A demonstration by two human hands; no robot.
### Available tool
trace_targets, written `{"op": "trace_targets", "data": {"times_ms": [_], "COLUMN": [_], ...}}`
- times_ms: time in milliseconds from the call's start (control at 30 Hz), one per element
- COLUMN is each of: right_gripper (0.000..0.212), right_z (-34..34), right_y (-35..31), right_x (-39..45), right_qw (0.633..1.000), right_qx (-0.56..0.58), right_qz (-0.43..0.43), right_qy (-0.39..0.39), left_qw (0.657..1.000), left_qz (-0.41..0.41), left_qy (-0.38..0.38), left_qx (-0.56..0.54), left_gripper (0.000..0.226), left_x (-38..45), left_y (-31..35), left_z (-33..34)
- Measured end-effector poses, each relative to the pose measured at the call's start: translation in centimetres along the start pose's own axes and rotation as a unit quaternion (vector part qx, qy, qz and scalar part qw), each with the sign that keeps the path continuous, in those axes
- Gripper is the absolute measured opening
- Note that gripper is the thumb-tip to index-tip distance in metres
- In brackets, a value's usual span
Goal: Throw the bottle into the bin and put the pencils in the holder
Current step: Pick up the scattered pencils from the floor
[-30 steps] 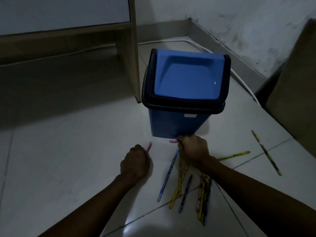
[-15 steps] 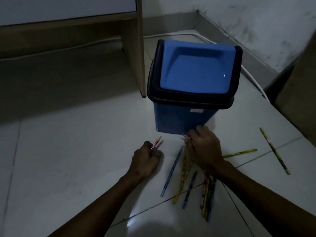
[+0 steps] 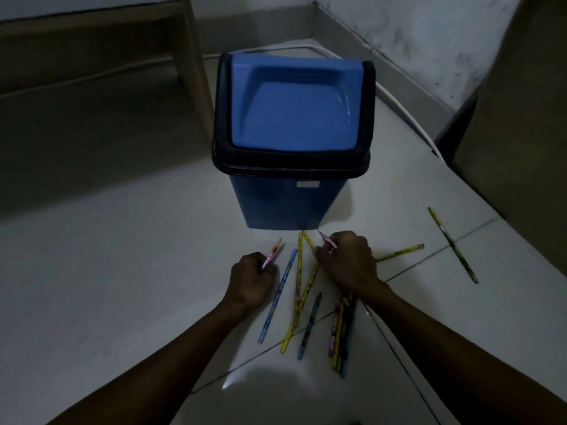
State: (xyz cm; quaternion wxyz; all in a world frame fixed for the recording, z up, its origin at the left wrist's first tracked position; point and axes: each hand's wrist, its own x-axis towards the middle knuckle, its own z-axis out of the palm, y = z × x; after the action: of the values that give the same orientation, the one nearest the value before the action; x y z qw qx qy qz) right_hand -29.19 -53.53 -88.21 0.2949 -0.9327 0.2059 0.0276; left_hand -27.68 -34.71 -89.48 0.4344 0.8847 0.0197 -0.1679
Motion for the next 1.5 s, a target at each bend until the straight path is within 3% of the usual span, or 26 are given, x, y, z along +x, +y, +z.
{"op": "trace_targets", "data": {"times_ms": [133, 267, 367, 500, 600, 667, 733, 900, 1000, 1133, 1233, 1367, 1500], "right_gripper": [0.036, 0.019, 0.020, 0.013, 0.009, 0.008, 0.018, 0.020, 0.019, 0.011, 0.010, 0.009, 0.013], "right_z": [0.8, 0.0, -1.2, -2.1, -2.2, -2.3, -2.5, -3.4, -3.9, -3.9, -3.8, -3.8, -2.3], "right_y": [-1.3, -1.7, -0.8, 0.7, 1.0, 1.4, 2.1, 3.0, 3.1, 3.4, 3.5, 3.2, 2.6], "right_x": [1.0, 1.0, 0.5, -0.2, -1.0, -1.5, -1.7, -2.4, -2.8, -3.0, -2.9, -2.6, -2.3], "right_qw": [0.998, 0.996, 0.994, 0.987, 0.962, 0.943, 0.925, 0.876, 0.851, 0.850, 0.841, 0.837, 0.895], "right_qx": [-0.015, -0.032, -0.023, 0.107, 0.231, 0.283, 0.328, 0.418, 0.454, 0.459, 0.470, 0.473, 0.383], "right_qz": [0.040, 0.059, 0.082, 0.096, 0.130, 0.154, 0.173, 0.232, 0.256, 0.255, 0.263, 0.274, 0.227], "right_qy": [-0.040, -0.051, -0.069, -0.067, -0.071, -0.080, -0.082, -0.064, -0.063, -0.052, -0.047, -0.024, -0.022], "left_qw": [0.998, 0.996, 0.995, 1.000, 0.994, 0.974, 0.932, 0.830, 0.810, 0.790, 0.796, 0.841, 0.890], "left_qz": [-0.025, -0.043, -0.049, 0.005, 0.067, 0.149, 0.233, 0.333, 0.364, 0.386, 0.394, 0.438, 0.417], "left_qy": [-0.018, -0.021, -0.028, -0.017, -0.051, -0.103, -0.183, -0.284, -0.303, -0.303, -0.296, -0.208, -0.059], "left_qx": [-0.047, -0.074, -0.079, -0.011, 0.071, 0.139, 0.207, 0.345, 0.346, 0.369, 0.352, 0.241, 0.175], "left_gripper": [0.021, 0.024, 0.022, 0.020, 0.022, 0.015, 0.027, 0.033, 0.018, 0.013, 0.013, 0.014, 0.020], "left_x": [0.0, 0.2, 0.2, 0.1, 0.4, 1.1, 2.0, 3.3, 3.0, 3.1, 3.1, 2.6, 1.4], "left_y": [-0.7, -1.0, -0.7, 0.7, 1.9, 2.4, 2.7, 2.7, 3.3, 4.0, 4.2, 4.4, 4.0], "left_z": [-0.3, -0.5, -0.4, 0.2, 1.1, 1.4, 1.3, 0.6, 0.7, 0.7, 0.2, -0.6, -1.4]}}
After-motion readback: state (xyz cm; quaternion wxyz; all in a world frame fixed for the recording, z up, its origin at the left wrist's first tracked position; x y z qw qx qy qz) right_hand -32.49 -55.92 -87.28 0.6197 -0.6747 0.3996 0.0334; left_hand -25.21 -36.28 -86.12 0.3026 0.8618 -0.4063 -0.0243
